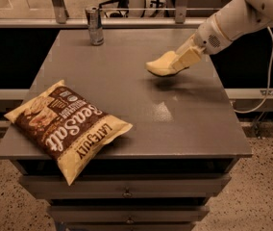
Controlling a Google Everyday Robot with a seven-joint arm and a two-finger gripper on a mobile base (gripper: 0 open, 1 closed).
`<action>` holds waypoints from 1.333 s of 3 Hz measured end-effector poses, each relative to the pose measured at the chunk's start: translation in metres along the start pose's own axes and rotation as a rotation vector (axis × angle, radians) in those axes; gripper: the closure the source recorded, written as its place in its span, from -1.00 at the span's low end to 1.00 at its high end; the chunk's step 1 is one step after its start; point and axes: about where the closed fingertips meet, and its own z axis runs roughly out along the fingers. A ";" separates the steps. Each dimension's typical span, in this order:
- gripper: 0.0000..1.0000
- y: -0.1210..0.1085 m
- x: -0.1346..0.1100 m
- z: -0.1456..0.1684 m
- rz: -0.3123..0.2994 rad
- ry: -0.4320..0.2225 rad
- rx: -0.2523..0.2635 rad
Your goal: Move sponge near brown chip bag
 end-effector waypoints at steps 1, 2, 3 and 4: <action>1.00 0.055 -0.012 0.016 -0.082 -0.001 -0.063; 1.00 0.107 -0.017 0.042 -0.135 -0.004 -0.142; 0.63 0.141 -0.024 0.061 -0.185 -0.005 -0.202; 0.16 0.160 -0.032 0.069 -0.214 -0.013 -0.241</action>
Offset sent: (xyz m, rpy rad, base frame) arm -0.1306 0.1229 -0.0443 0.0195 0.0419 0.3015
